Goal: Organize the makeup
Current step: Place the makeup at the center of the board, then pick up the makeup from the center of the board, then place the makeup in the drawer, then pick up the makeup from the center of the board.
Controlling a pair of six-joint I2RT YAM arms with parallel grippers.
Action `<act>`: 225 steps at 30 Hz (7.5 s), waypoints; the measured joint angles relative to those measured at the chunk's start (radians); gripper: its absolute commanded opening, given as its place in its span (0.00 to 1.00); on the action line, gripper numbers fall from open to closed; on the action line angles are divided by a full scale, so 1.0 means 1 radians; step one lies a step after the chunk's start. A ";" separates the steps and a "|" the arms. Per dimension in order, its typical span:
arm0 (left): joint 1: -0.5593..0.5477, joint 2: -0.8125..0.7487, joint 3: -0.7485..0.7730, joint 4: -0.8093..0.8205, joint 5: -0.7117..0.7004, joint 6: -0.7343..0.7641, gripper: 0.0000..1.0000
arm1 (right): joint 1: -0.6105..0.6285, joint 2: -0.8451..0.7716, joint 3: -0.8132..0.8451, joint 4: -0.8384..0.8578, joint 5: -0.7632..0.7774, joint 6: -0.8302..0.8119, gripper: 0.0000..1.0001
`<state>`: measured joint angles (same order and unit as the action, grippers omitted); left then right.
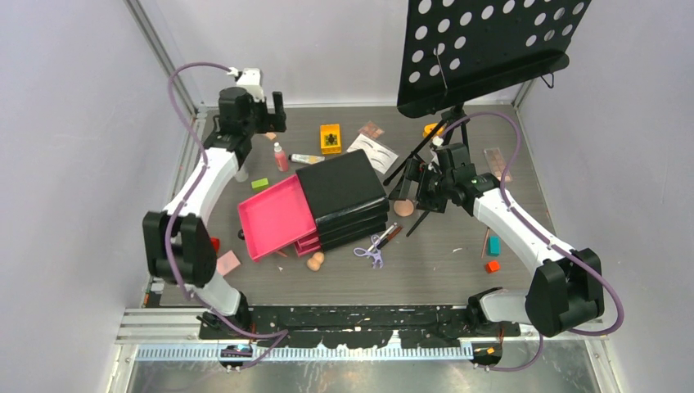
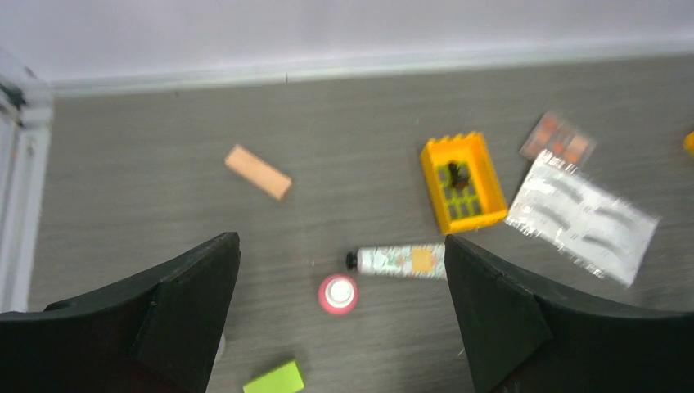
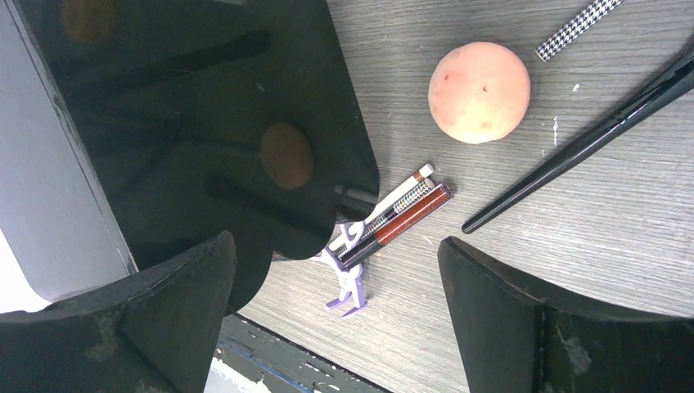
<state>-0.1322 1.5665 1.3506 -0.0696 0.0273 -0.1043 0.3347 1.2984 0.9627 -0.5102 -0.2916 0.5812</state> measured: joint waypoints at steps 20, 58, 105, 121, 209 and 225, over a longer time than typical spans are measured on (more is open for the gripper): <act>-0.065 0.357 0.079 -0.216 -0.091 -0.005 0.67 | 0.000 0.000 0.000 0.000 0.001 0.006 0.98; -0.064 0.045 0.239 -0.511 -0.003 0.064 0.01 | 0.000 -0.018 0.000 -0.020 0.001 0.010 0.98; -0.445 -0.117 -0.098 -0.975 -0.565 0.217 0.58 | 0.000 -0.155 -0.059 -0.021 -0.017 0.062 0.97; -0.445 -0.197 -0.071 -0.912 -0.522 0.218 0.79 | 0.000 -0.156 -0.059 -0.022 -0.016 0.066 0.97; -0.143 0.703 1.032 -0.995 -0.282 -0.622 0.87 | -0.108 -0.029 0.322 -0.343 0.682 0.054 0.93; -0.149 0.784 0.957 -1.115 -0.278 -0.840 0.86 | -0.110 0.018 0.336 -0.344 0.683 0.049 0.93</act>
<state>-0.2813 2.3508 2.3074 -1.1843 -0.2504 -0.9447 0.2249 1.3159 1.2991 -0.8543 0.3912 0.6300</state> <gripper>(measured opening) 0.858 0.928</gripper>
